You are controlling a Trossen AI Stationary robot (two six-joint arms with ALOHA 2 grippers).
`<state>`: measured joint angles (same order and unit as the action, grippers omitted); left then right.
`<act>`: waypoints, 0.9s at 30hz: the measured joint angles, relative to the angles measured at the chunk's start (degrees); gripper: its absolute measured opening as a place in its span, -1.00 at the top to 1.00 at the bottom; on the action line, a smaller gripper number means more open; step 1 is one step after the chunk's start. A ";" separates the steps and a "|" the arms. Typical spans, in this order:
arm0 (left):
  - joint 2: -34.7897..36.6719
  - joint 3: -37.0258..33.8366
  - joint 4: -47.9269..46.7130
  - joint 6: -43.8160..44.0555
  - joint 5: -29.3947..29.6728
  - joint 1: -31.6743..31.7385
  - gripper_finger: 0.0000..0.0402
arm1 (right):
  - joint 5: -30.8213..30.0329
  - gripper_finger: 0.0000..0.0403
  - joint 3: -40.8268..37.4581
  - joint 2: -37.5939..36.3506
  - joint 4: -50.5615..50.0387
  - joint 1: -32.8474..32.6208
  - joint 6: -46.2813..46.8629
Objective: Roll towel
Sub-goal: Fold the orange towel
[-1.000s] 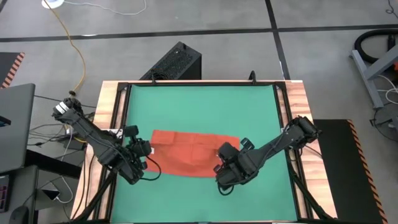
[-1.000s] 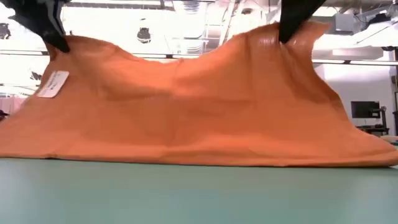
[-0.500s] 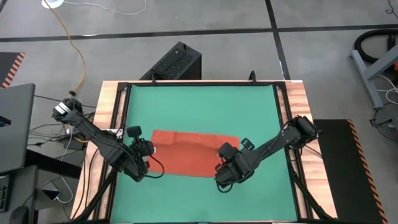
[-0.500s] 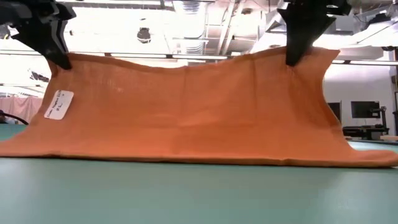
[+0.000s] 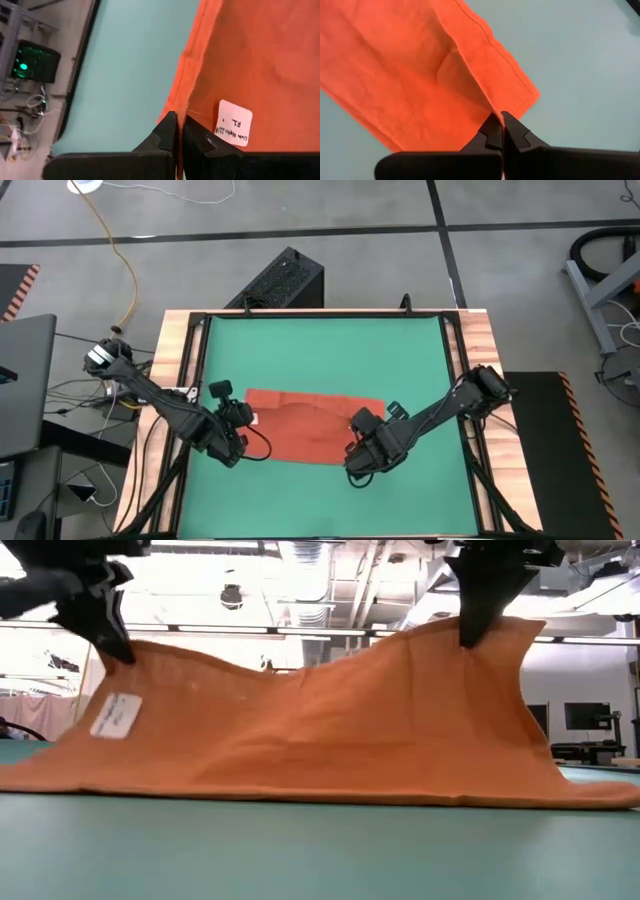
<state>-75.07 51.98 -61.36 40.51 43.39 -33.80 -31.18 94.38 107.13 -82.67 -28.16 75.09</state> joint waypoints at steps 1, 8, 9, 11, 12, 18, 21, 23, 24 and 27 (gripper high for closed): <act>0.00 -0.88 0.86 -0.19 -0.76 0.06 1.00 | 0.00 0.96 -0.01 0.00 0.00 0.24 0.00; 0.00 -4.17 1.44 1.97 -1.61 0.24 1.00 | 1.12 0.96 -6.50 0.02 1.59 1.29 0.54; 0.00 -4.42 1.57 2.10 -1.61 0.24 1.00 | 1.09 0.96 -7.68 0.02 2.51 1.54 0.82; 0.00 -4.93 2.27 2.07 -1.56 0.28 1.00 | 1.05 0.96 -9.39 0.05 3.58 2.06 0.85; 0.00 -5.26 3.05 1.55 -1.45 0.44 1.00 | 1.11 0.96 -10.16 0.07 4.31 2.34 0.85; -0.02 -6.70 4.85 0.72 -1.24 1.97 1.00 | 1.37 0.96 -14.61 0.08 12.01 4.32 -1.98; 0.00 -7.81 4.95 1.80 -2.33 3.20 1.00 | 1.33 0.96 -15.90 0.04 13.14 5.10 -2.09; 0.00 -8.70 5.22 2.21 -3.37 4.02 1.00 | 1.32 0.96 -16.43 0.07 13.07 5.22 -2.10; -0.01 -9.14 5.71 2.18 -3.60 4.33 1.00 | 1.31 0.96 -16.60 0.07 13.10 5.22 -2.08; -0.02 -9.89 6.40 2.03 -3.93 5.13 1.00 | 1.31 0.95 -16.71 0.07 13.17 5.29 -2.25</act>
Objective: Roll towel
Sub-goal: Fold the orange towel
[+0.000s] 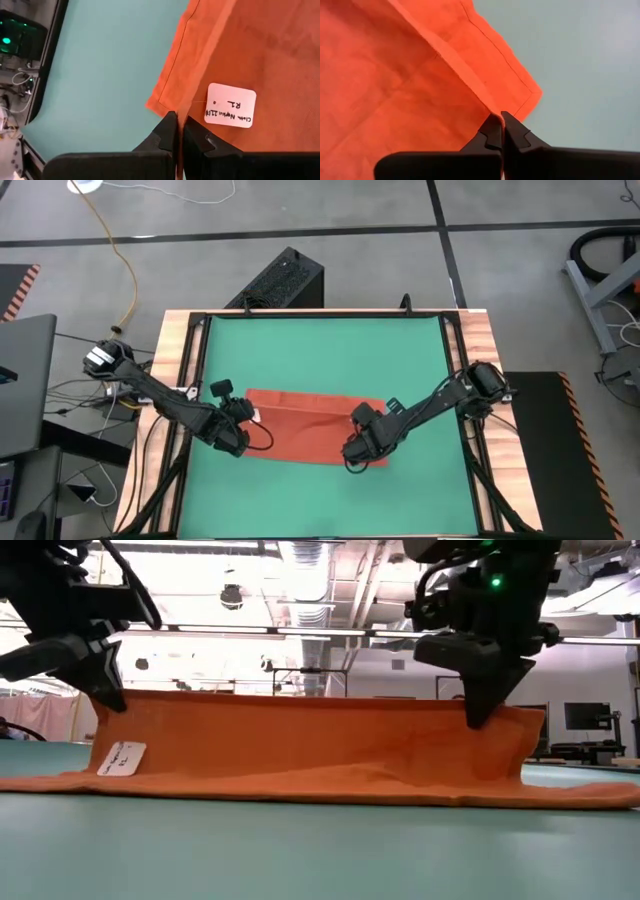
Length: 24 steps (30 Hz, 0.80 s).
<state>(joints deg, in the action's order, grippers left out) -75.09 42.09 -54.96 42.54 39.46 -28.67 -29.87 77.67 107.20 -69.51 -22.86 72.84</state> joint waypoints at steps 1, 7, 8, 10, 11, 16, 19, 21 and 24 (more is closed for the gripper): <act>0.00 0.00 0.19 0.00 0.00 0.18 1.00 | 0.00 0.95 0.00 0.00 0.08 0.04 -0.02; 0.00 0.00 0.92 -0.92 -0.10 0.59 1.00 | -0.02 0.79 0.00 0.00 1.19 0.20 -0.90; 0.01 0.00 0.81 -0.92 -0.08 0.59 1.00 | -0.02 0.75 0.00 0.00 1.68 0.37 -1.56; 0.00 -0.02 0.85 -0.53 0.00 0.59 1.00 | 0.00 0.67 -0.02 0.00 2.72 0.67 -2.64; 0.00 0.00 0.88 -0.05 0.04 0.59 1.00 | 0.00 0.64 -0.02 0.00 3.16 0.90 -2.74; 0.01 0.00 0.88 1.16 1.77 1.26 1.00 | -0.02 0.50 -0.02 -0.01 3.12 2.20 -2.84; 0.00 0.00 0.90 1.27 1.79 2.14 0.96 | -0.04 0.45 -0.02 0.00 2.88 3.16 -2.82; 0.00 0.00 0.91 1.29 1.56 2.91 0.91 | -0.01 0.44 -0.02 0.00 2.72 3.73 -2.81; 0.00 0.00 1.01 1.15 -0.83 4.22 0.81 | 1.07 0.44 -0.02 -0.01 2.92 4.49 -2.56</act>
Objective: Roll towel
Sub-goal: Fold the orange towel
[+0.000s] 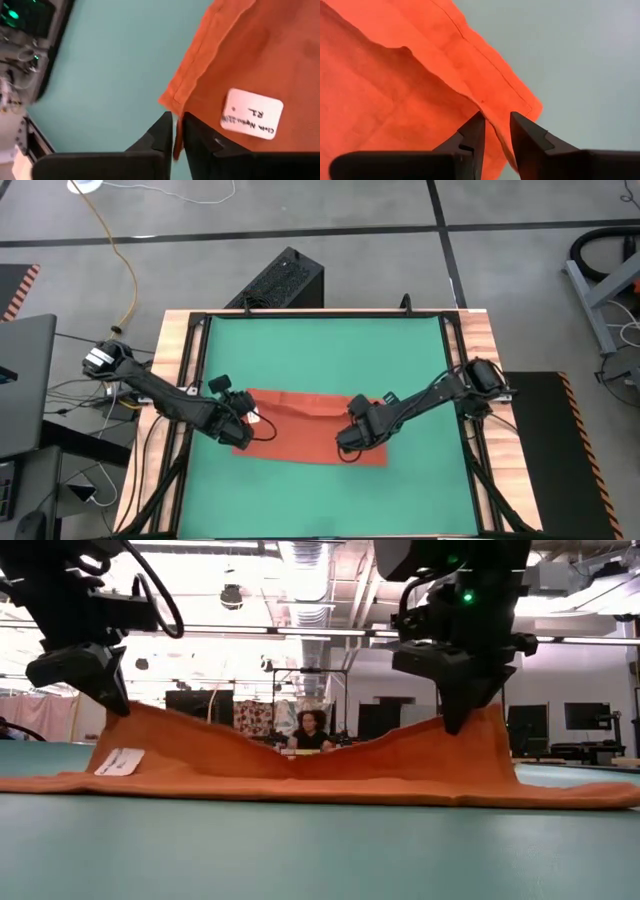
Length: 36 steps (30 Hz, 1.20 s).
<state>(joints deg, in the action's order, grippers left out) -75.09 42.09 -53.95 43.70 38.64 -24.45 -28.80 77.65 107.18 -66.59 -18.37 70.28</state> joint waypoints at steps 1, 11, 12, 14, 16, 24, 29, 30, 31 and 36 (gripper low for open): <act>0.00 0.00 0.12 -0.52 -0.77 0.29 0.78 | 0.80 0.44 0.00 0.00 -0.02 0.28 -0.02; 0.01 0.00 1.24 -1.81 1.06 3.49 0.41 | 1.64 0.44 0.00 -0.01 -1.53 2.95 1.63; 0.00 0.00 1.24 -1.88 0.93 3.90 0.39 | 1.69 0.44 0.00 -0.01 -1.51 3.32 1.42; 0.02 0.00 1.24 -1.88 0.59 4.73 0.37 | 1.73 0.44 0.00 -0.01 -1.51 3.94 1.33; 0.01 0.00 1.23 -1.90 0.62 5.39 0.36 | 1.77 0.44 0.00 -0.01 -1.53 4.35 1.22; 0.00 0.00 2.61 -2.50 0.50 5.62 0.36 | 3.62 0.44 -1.01 -0.03 -4.32 6.57 1.07; 0.00 0.00 6.29 -3.55 -2.07 2.62 0.36 | 0.61 0.44 -3.98 -0.03 -6.74 7.25 1.15; 0.00 0.00 7.21 -3.62 -2.72 1.75 0.36 | -0.92 0.44 -4.07 -0.05 -5.55 6.61 0.94; 0.00 0.00 8.14 -3.63 -3.18 0.73 0.36 | -3.07 0.44 -3.98 -0.05 -3.64 5.59 -0.17; 0.02 0.00 15.58 -1.03 -4.41 -6.66 0.38 | -6.82 0.45 -3.71 -0.10 9.66 -2.28 -11.20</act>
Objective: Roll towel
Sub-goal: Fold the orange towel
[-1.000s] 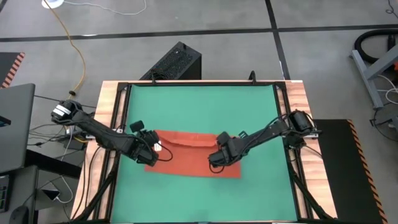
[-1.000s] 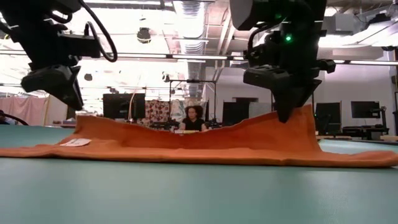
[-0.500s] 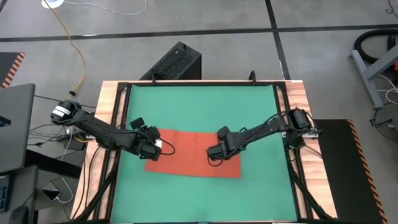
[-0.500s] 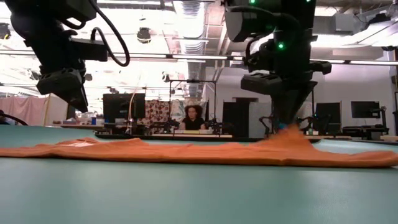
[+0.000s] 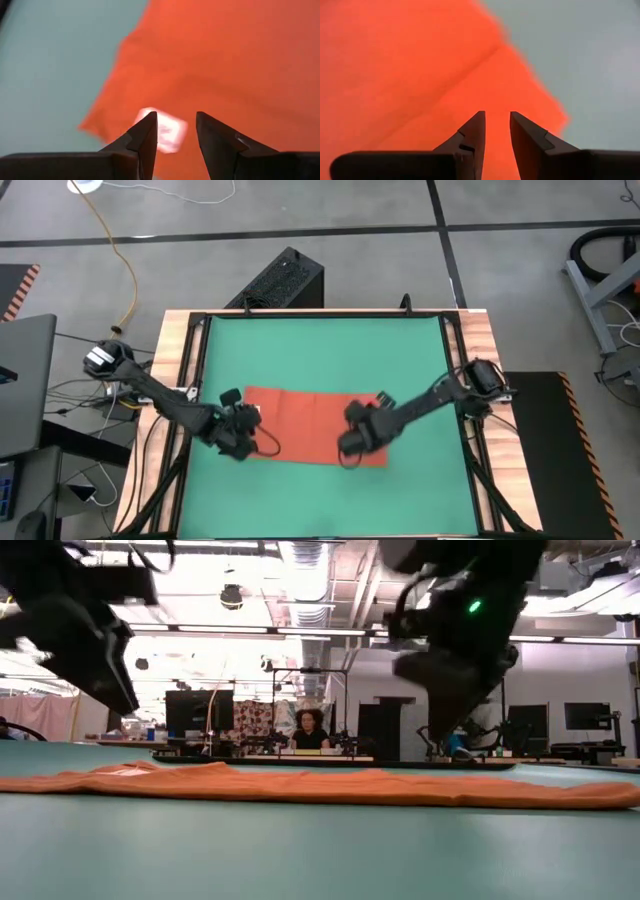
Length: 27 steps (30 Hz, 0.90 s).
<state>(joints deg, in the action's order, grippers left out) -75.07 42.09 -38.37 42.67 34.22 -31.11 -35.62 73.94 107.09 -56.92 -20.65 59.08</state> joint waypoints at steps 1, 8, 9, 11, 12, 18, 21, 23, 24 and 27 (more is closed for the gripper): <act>-0.02 0.00 1.41 0.93 0.03 -1.68 0.40 | -0.02 0.47 -0.30 0.00 1.87 -1.41 -0.78; -0.02 0.00 3.90 9.11 5.82 -10.65 0.92 | -0.48 0.71 -5.19 0.00 12.06 -9.48 4.78; -0.02 0.00 3.41 10.50 6.49 -11.12 0.95 | -0.48 0.76 -5.93 0.00 12.23 -10.32 6.49; -0.02 0.00 2.27 12.77 6.80 -11.55 0.97 | -0.41 0.87 -7.19 0.00 12.43 -11.81 10.00; -0.04 0.00 1.93 13.99 6.83 -11.74 0.99 | -0.60 0.92 -7.59 0.00 12.39 -12.41 11.45; -0.04 -4.91 4.00 18.52 4.69 -12.02 1.00 | -1.82 0.93 -7.94 0.02 12.42 -15.32 16.96; -1.14 -10.31 9.92 21.91 2.13 -11.94 1.00 | -1.79 0.94 -7.94 0.02 12.54 -16.36 17.96; -1.63 -13.13 12.19 24.71 1.04 -12.20 1.00 | -1.68 0.95 -7.94 0.02 12.31 -16.75 19.27; -2.17 -13.84 12.84 26.09 0.53 -12.24 1.00 | -1.38 0.96 -7.94 0.02 12.05 -16.99 19.83; -3.41 -14.74 13.12 28.84 0.09 -12.26 1.00 | 1.30 0.96 -8.40 0.02 12.33 -17.30 21.76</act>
<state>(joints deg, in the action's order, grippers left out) -78.47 27.35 -25.25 71.51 34.32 -43.38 -34.32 65.53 107.11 -44.60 -37.95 80.84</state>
